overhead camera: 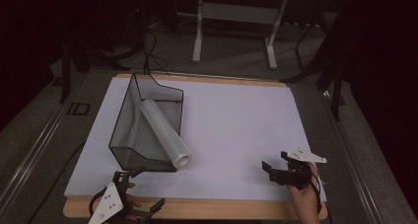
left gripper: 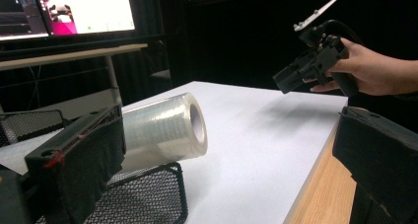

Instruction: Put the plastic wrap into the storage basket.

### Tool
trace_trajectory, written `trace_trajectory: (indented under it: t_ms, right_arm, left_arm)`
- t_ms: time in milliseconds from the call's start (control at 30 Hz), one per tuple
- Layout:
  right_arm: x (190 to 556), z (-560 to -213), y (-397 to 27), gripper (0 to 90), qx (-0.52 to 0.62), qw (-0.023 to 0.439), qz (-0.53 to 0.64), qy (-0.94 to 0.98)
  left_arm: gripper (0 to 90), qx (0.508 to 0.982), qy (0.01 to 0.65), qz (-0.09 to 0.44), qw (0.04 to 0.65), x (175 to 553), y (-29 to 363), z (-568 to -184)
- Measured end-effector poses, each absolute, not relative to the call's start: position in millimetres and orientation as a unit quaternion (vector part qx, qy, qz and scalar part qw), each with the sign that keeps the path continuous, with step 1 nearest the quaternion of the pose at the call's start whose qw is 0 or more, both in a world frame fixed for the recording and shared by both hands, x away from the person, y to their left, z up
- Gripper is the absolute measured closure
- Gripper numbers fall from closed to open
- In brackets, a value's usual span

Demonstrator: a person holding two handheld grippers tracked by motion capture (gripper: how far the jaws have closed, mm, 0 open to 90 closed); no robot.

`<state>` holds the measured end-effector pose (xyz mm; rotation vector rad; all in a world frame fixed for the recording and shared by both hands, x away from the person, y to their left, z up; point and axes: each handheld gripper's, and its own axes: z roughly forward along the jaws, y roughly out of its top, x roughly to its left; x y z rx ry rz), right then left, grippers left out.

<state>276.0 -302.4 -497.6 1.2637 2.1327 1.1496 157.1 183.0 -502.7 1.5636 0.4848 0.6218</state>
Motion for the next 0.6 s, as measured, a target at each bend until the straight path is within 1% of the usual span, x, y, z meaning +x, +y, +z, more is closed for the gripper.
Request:
trace_trajectory:
  t_ms: [600]
  right_arm:
    - [279.6, -502.4, -296.9, 13.2, 0.447, 0.202, 0.403, 0.772]
  left_arm:
    - [0.0, 0.689, 0.214, 0.271, 0.638, 157.7, 182.3, -503.3]
